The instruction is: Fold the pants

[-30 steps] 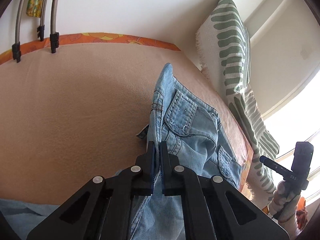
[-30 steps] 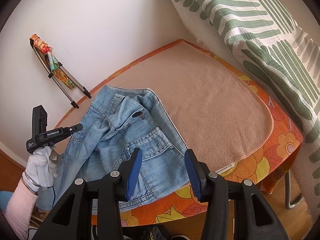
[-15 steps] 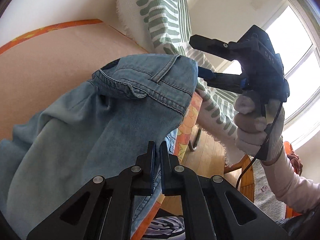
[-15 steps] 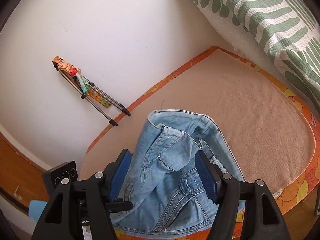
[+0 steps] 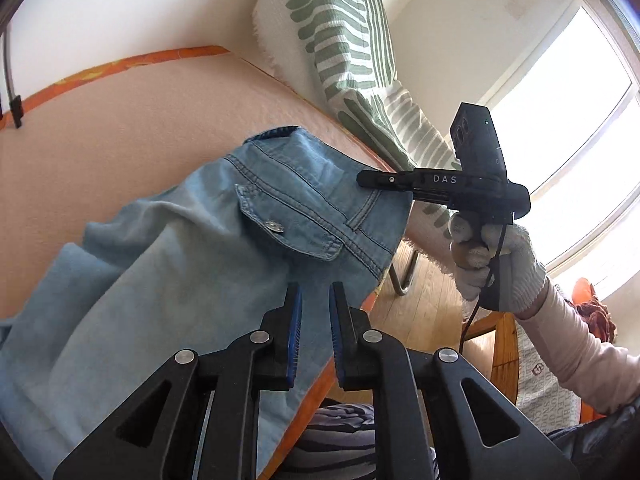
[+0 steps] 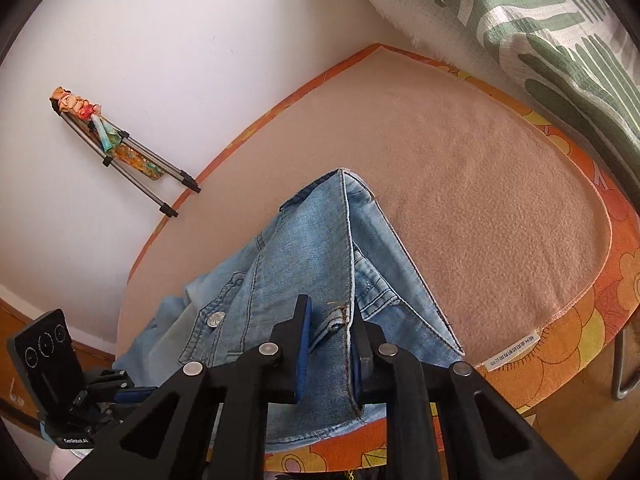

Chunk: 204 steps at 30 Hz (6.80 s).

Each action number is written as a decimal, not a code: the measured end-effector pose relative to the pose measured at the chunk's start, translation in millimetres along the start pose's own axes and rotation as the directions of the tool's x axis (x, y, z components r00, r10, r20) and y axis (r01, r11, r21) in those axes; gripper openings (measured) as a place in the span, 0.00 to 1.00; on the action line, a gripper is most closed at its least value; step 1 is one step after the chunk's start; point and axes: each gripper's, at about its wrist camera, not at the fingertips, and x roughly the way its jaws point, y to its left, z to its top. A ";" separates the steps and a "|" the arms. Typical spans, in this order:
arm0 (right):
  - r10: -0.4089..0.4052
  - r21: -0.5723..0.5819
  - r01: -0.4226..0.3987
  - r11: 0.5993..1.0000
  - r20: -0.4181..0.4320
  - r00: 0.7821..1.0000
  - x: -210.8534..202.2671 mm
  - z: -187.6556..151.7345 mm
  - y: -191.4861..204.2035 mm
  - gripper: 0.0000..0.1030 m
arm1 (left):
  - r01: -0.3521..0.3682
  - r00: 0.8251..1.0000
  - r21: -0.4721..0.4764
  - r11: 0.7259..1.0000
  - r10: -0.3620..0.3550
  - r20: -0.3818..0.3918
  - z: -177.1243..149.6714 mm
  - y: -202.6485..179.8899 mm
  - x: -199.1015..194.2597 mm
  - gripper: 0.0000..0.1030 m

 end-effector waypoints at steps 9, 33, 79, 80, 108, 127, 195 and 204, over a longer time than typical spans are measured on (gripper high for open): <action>-0.112 -0.072 0.115 0.991 0.047 0.993 -8.1 -1.9 -13.1 0.04 | -0.236 0.968 -0.151 0.960 0.246 0.055 -52.9 83.5 -71.6 0.12; -0.004 -0.674 -0.146 0.724 -0.215 0.977 101.6 48.2 152.6 0.47 | -0.513 0.771 -0.507 0.692 0.632 0.083 -222.5 173.9 -198.6 0.20; -0.046 -0.516 0.058 0.855 0.037 0.998 65.5 95.9 63.9 0.47 | -0.566 0.642 -0.653 0.504 0.766 0.036 -293.3 238.0 -233.5 0.20; -0.053 -0.483 0.059 0.874 0.027 0.998 62.7 100.3 46.5 0.56 | -0.574 0.638 -0.646 0.504 0.769 0.033 -293.5 237.5 -233.0 0.20; -0.027 -0.238 0.062 0.969 0.149 0.988 31.4 51.0 -21.1 0.05 | -0.609 0.614 -0.633 0.478 0.790 0.005 -287.5 237.0 -225.6 0.20; -0.187 -0.430 0.240 0.870 0.161 0.969 26.3 50.9 28.9 0.34 | -0.642 0.561 -0.625 0.444 0.828 0.013 -296.7 215.0 -257.5 0.21; -0.115 -0.965 -0.179 0.192 -0.203 0.972 220.3 -83.0 352.0 0.30 | -0.571 0.464 -0.772 0.280 0.886 -0.022 -423.3 247.1 -341.3 0.26; -0.027 -0.952 -0.273 0.137 -0.280 0.960 204.2 -127.0 421.0 0.34 | -0.485 0.450 -0.840 0.244 0.893 0.000 -468.5 232.2 -365.1 0.43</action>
